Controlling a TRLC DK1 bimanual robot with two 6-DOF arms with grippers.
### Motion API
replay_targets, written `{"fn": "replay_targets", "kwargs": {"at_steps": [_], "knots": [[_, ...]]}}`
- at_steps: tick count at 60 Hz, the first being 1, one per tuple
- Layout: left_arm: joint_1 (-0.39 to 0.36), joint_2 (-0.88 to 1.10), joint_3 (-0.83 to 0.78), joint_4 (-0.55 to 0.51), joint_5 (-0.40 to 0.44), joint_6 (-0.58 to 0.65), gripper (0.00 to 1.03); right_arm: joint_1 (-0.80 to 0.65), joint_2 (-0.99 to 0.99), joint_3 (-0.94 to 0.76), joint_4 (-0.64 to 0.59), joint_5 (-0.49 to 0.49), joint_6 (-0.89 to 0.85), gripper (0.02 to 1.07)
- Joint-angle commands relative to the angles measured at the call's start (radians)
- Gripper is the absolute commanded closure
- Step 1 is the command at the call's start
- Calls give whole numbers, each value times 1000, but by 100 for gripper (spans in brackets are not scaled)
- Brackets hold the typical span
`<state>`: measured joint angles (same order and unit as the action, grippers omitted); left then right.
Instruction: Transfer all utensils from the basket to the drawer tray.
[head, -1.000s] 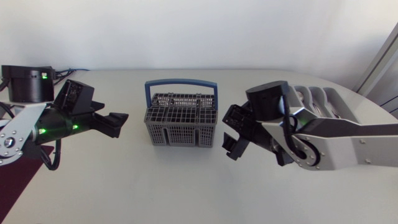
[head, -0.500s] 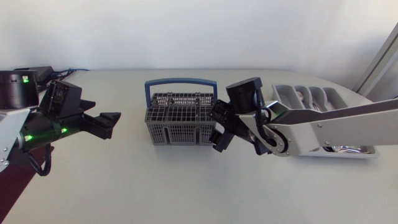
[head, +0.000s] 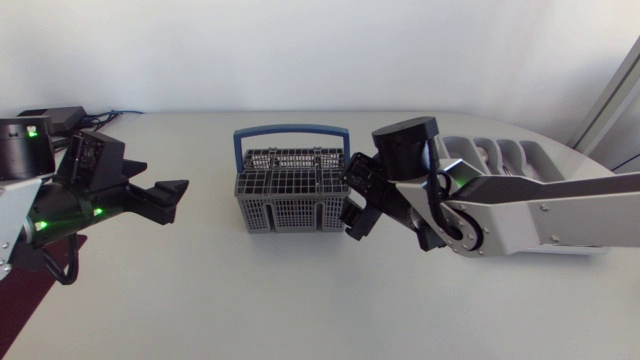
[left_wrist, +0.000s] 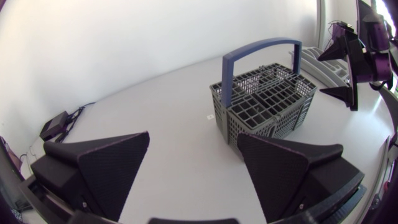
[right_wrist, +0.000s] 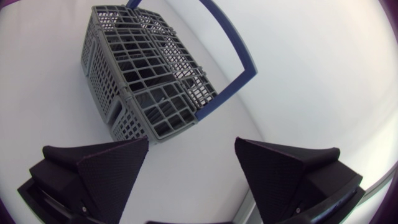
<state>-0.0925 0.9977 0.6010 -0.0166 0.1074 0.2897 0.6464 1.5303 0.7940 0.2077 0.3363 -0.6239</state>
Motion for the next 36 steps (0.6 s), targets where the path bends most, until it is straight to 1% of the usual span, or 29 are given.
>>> {"fn": "replay_targets", "kwargs": {"at_steps": [1, 8, 17, 24, 36], "knots": [[10, 35, -6, 9, 6, 19, 5, -1, -32, -47, -10, 12, 18, 7], [8, 56, -12, 37, 6, 19, 5, -21, -44, -59, -10, 15, 16, 7], [-3, 193, 19, 73, 8, 14, 5, -65, -2, -19, -8, 30, 15, 7], [-30, 306, 62, 107, 6, 12, 5, -83, 36, 13, -5, 38, 18, 7], [-76, 461, 158, 129, 6, -3, 5, -83, 93, 56, 13, 43, 24, 7]]}}
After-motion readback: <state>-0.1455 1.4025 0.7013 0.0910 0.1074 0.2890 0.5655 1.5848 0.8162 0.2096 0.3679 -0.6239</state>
